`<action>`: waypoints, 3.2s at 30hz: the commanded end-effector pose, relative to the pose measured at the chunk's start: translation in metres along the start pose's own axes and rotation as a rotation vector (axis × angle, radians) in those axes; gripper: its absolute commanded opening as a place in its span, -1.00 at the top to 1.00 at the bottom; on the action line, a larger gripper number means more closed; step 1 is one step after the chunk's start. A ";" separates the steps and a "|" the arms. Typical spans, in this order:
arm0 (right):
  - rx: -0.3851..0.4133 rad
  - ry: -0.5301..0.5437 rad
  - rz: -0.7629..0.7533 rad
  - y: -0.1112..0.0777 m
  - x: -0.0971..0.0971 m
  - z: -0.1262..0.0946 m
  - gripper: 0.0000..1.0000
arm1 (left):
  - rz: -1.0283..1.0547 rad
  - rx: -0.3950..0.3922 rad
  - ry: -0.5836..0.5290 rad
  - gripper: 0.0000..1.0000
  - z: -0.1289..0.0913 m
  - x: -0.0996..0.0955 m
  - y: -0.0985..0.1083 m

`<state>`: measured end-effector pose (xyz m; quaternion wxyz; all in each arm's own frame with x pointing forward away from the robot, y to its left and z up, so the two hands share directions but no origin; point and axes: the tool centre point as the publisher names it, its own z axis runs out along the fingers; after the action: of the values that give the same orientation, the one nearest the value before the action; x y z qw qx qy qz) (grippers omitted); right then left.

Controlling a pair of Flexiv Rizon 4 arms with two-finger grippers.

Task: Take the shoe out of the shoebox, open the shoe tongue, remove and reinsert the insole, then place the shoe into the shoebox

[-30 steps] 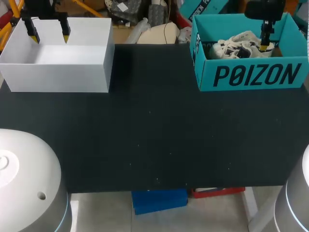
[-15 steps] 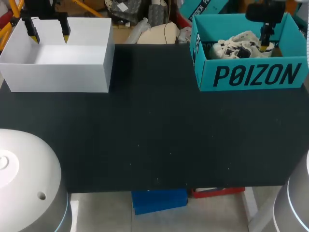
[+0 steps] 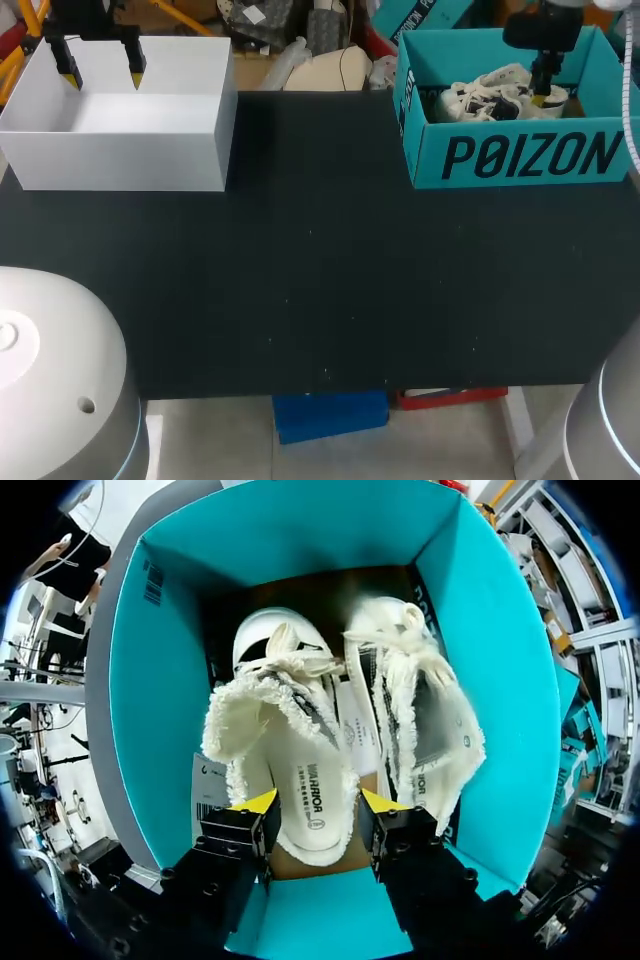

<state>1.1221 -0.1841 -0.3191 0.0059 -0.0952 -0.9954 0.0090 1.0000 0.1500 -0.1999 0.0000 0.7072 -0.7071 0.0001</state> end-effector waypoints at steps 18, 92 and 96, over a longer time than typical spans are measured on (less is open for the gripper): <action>-0.035 0.054 -0.062 0.016 -0.014 0.047 0.18 | 0.000 0.000 0.000 -1.00 0.000 0.000 0.000; 0.159 -0.306 -0.015 0.107 0.114 -0.216 1.00 | 0.000 0.000 0.000 -1.00 0.000 0.000 0.000; 0.134 -0.305 -0.015 0.147 0.160 -0.213 1.00 | 0.000 0.000 0.000 -1.00 0.000 0.000 0.000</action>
<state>1.0350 -0.0350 -0.1331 -0.0643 -0.0868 -0.9921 0.0635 1.0000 0.1500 -0.1999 0.0000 0.7071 -0.7071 0.0001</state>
